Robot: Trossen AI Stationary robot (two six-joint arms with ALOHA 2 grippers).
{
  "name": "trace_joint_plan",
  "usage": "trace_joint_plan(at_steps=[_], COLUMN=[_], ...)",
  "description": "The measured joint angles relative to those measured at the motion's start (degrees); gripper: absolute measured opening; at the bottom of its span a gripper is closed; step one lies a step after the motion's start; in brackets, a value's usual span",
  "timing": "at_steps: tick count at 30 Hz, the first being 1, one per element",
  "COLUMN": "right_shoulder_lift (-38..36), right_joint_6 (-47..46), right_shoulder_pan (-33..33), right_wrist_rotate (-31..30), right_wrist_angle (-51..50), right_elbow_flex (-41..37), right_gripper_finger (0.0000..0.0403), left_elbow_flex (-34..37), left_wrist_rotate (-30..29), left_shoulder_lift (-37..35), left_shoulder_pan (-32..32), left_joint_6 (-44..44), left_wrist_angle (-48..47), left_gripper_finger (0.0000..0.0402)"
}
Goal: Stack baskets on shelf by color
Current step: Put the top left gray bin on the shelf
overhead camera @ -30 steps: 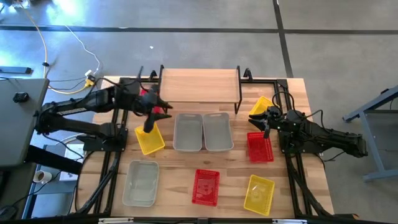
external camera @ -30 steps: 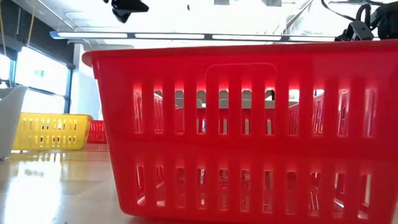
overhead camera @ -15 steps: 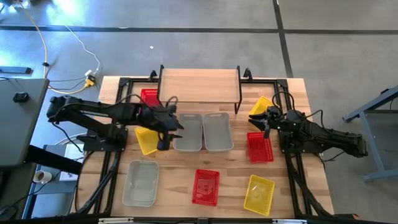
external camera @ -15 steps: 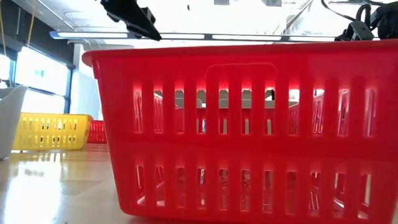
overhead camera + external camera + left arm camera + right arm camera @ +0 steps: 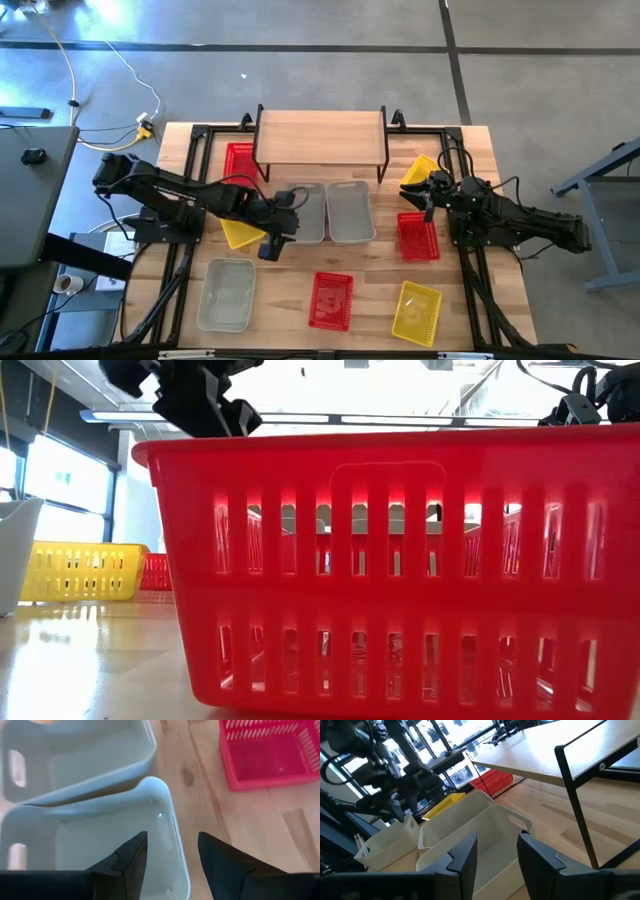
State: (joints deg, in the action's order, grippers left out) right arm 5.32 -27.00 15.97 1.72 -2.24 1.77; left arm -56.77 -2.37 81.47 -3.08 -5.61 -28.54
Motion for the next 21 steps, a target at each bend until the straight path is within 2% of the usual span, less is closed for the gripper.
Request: trace_joint_plan(at_steps=[21], right_shoulder_lift=[0.0], right_joint_6=[0.0], right_shoulder_pan=[0.0], right_wrist_rotate=[0.0], right_wrist_angle=[0.0], right_elbow_flex=[-0.01], right_gripper_finger=[0.0126], left_elbow_flex=[0.0], left_wrist_rotate=[0.0], left_shoulder_lift=[13.17], left_shoulder_pan=[-0.73], left_joint_6=[-2.12], left_wrist_angle=[0.64], left_gripper_finger=[0.0165])
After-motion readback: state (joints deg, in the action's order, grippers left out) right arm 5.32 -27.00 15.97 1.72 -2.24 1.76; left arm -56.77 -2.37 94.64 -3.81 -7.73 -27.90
